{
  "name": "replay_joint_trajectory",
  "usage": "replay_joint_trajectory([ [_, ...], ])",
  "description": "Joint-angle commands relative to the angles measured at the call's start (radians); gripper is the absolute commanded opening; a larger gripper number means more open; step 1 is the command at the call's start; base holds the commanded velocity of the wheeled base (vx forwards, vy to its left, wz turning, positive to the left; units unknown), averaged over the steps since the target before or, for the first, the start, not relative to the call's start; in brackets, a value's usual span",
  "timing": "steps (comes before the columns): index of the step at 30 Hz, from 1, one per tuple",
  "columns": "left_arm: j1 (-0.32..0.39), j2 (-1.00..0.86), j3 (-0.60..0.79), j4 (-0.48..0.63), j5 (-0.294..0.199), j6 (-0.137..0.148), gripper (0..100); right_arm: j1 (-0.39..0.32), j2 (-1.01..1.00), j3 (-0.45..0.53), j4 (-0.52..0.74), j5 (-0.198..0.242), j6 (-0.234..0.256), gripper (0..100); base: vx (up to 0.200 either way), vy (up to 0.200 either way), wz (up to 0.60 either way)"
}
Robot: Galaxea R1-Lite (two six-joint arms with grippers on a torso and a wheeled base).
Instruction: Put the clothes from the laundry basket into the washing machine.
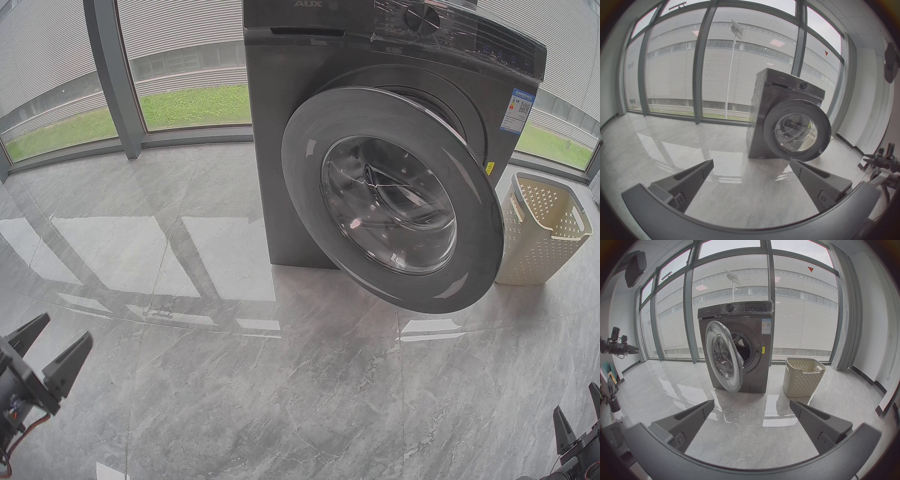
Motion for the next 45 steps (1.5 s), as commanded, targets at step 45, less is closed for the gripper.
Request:
replay_joint_trajectory([
  [45, 0.324, -0.734, 0.254, 0.435, -0.078, 0.106, 100, 0.204, 1.048, -0.260, -0.479, 0.096, 0.129, 100, 0.000, -0.076, 0.00],
])
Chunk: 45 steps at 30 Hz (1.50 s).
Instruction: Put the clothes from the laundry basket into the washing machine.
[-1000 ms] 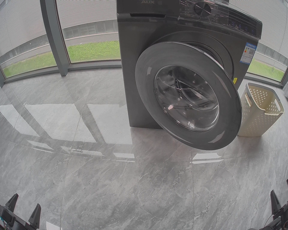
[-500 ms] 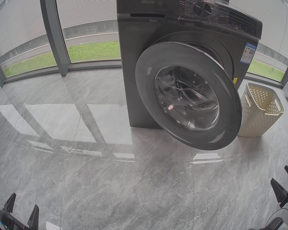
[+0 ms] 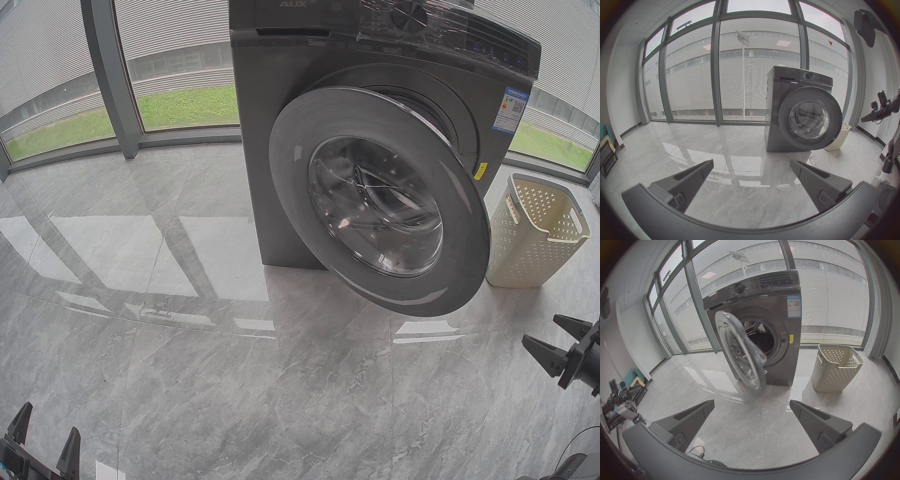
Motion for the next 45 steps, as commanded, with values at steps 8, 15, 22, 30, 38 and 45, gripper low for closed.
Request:
replay_joint_trajectory([
  [8, 0.000, -0.011, 0.018, 0.000, -0.001, 0.006, 100, 0.107, 0.291, -0.069, -0.138, 0.011, 0.050, 100, 0.000, -0.075, 0.00],
  [15, 0.000, -0.011, 0.018, 0.000, -0.001, -0.003, 100, 0.177, 0.346, -0.115, -0.146, 0.013, 0.042, 100, 0.086, 0.000, 0.00],
  [22, 0.000, -0.011, 0.018, 0.000, -0.001, 0.000, 100, 0.203, 0.455, -0.178, -0.226, 0.002, 0.042, 100, 0.200, 0.000, 0.00],
  [30, -0.002, -0.011, 0.018, 0.000, -0.003, -0.001, 100, 0.219, 0.547, -0.231, -0.252, -0.016, 0.042, 100, 0.125, 0.000, 0.00],
  [38, -0.002, -0.011, 0.018, -0.002, -0.001, -0.003, 100, 0.067, 0.582, -0.256, -0.361, -0.082, 0.044, 100, 0.000, 0.000, 0.00],
  [45, 0.000, -0.011, 0.018, -0.002, -0.001, -0.008, 100, 0.056, 0.570, -0.162, -0.373, -0.082, 0.033, 100, 0.000, -0.057, 0.00],
])
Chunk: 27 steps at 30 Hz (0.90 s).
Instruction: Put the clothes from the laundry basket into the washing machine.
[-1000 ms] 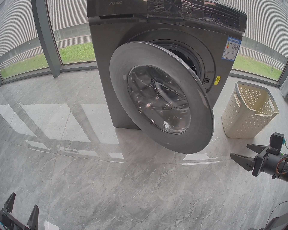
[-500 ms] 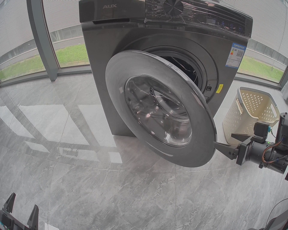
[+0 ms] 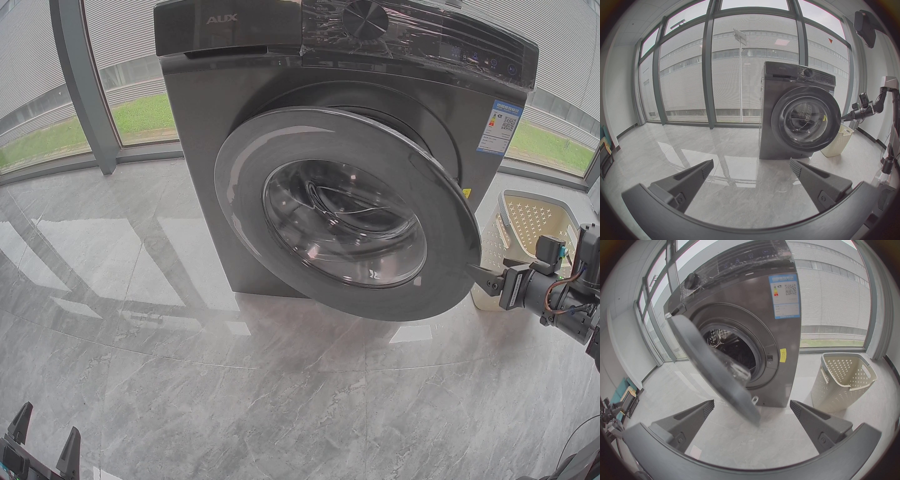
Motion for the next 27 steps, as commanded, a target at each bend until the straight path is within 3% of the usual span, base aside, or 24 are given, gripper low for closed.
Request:
replay_joint_trajectory([
  [1, 0.001, -0.013, 0.018, -0.001, 0.000, -0.003, 100, 0.014, -0.010, 0.092, -0.010, 0.000, -0.015, 100, 0.000, -0.200, 0.00],
  [7, 0.001, -0.013, 0.018, -0.001, 0.000, -0.003, 100, 0.143, -0.035, 0.198, -0.004, 0.012, -0.020, 100, 0.000, -0.200, 0.00],
  [10, 0.000, -0.013, 0.018, -0.001, 0.000, -0.002, 100, 0.181, -0.035, 0.201, -0.012, 0.030, -0.014, 100, 0.000, -0.133, 0.00],
  [12, 0.000, -0.013, 0.018, -0.001, 0.000, 0.001, 100, 0.232, -0.030, 0.190, -0.018, 0.080, -0.010, 100, 0.000, 0.000, 0.00],
  [15, 0.000, -0.013, 0.018, -0.001, 0.000, 0.000, 100, 0.257, -0.018, 0.166, -0.021, 0.092, -0.009, 100, 0.000, 0.000, 0.00],
  [27, 0.000, -0.013, 0.018, -0.001, 0.000, 0.000, 100, 0.373, 0.017, 0.074, -0.091, 0.096, 0.013, 100, 0.200, 0.000, 0.00],
])
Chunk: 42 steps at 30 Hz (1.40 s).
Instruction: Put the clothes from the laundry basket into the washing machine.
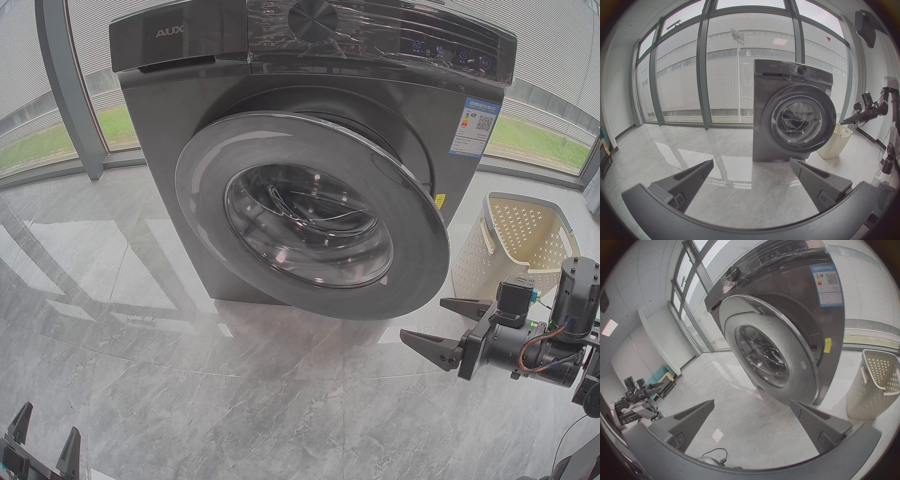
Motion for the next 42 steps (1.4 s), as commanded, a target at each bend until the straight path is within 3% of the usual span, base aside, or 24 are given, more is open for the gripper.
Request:
replay_joint_trajectory([
  [1, 0.000, -0.015, 0.018, 0.000, 0.000, 0.000, 100, 0.036, 0.010, -0.033, -0.002, 0.004, 0.001, 100, 0.200, 0.000, 0.00],
  [7, 0.000, -0.015, 0.018, 0.000, 0.002, -0.003, 100, 0.022, 0.047, -0.105, -0.005, 0.000, 0.006, 100, 0.200, 0.000, 0.00],
  [13, 0.000, -0.015, 0.018, 0.000, 0.000, -0.001, 100, -0.054, 0.072, -0.182, -0.030, -0.017, 0.009, 100, 0.167, 0.000, 0.00],
  [16, 0.000, -0.015, 0.018, 0.000, 0.002, -0.001, 100, -0.073, 0.099, -0.200, -0.089, -0.056, 0.012, 100, 0.000, 0.000, 0.00],
  [18, 0.000, -0.015, 0.018, 0.000, 0.000, -0.001, 100, -0.091, 0.142, -0.223, -0.172, -0.119, 0.013, 100, 0.000, 0.000, 0.00],
  [21, 0.000, -0.015, 0.018, 0.000, 0.002, -0.003, 100, -0.100, 0.171, -0.228, -0.241, -0.146, 0.010, 100, 0.000, 0.000, 0.00],
  [29, 0.000, -0.015, 0.018, 0.000, 0.002, -0.004, 100, -0.108, 0.154, -0.168, -0.255, -0.151, 0.007, 100, 0.000, 0.000, 0.00],
  [35, -0.001, -0.015, 0.018, 0.000, -0.002, -0.006, 100, -0.081, 0.072, -0.013, -0.258, -0.092, 0.003, 100, 0.000, 0.000, 0.00],
  [36, -0.001, -0.015, 0.018, 0.000, -0.002, -0.006, 100, -0.062, 0.027, 0.048, -0.269, -0.046, 0.004, 100, 0.000, 0.000, 0.00],
  [37, -0.001, -0.015, 0.018, 0.000, -0.002, -0.006, 100, -0.062, 0.027, 0.048, -0.269, -0.046, 0.004, 100, 0.000, 0.000, 0.00],
  [40, -0.001, -0.015, 0.018, 0.000, -0.002, -0.006, 100, -0.047, -0.099, 0.169, -0.281, 0.027, 0.001, 100, 0.000, 0.000, 0.00],
  [42, -0.001, -0.015, 0.018, 0.000, -0.002, -0.006, 100, -0.048, -0.162, 0.206, -0.280, 0.039, 0.001, 100, 0.000, 0.000, 0.00],
])
